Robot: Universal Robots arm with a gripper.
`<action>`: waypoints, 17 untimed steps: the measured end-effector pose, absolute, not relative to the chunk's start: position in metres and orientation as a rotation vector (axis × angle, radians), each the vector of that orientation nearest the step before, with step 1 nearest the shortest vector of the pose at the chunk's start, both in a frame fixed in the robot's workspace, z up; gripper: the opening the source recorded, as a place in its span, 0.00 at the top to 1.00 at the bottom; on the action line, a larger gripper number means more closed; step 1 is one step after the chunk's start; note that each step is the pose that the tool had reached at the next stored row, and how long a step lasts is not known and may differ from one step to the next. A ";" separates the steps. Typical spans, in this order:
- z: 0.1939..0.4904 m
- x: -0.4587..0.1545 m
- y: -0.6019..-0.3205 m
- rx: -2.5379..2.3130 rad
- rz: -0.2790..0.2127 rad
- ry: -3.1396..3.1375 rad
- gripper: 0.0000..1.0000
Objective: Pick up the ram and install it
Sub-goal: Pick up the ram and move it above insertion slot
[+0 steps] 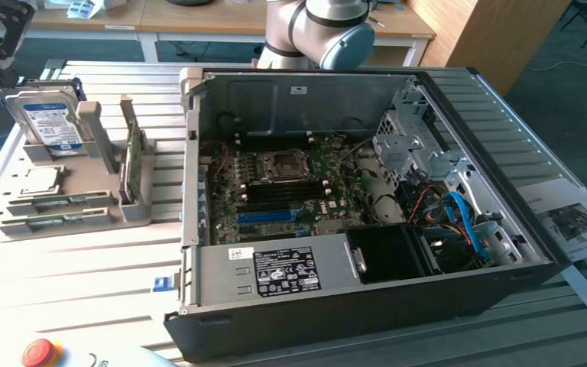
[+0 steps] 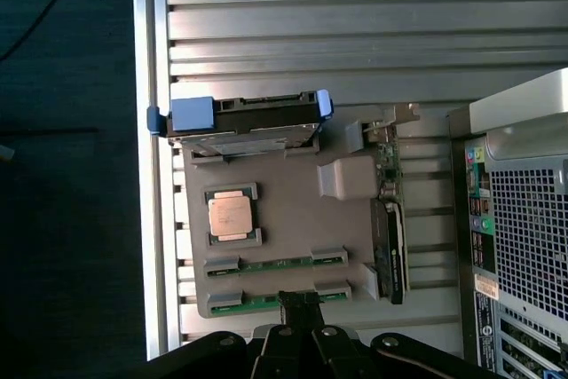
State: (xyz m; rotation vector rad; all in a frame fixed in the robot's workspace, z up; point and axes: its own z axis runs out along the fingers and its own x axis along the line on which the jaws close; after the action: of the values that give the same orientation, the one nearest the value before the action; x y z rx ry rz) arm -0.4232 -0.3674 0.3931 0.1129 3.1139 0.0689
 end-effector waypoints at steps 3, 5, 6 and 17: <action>0.393 -0.423 -0.367 0.101 0.069 3.115 0.90; 0.393 -0.423 -0.367 0.089 0.069 3.115 0.90; 0.393 -0.423 -0.367 0.082 0.069 3.115 0.90; 0.393 -0.423 -0.367 -0.057 0.071 3.118 0.90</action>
State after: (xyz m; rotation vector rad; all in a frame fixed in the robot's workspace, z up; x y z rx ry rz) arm -0.4232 -0.3674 0.3931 -0.0573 3.1178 0.0710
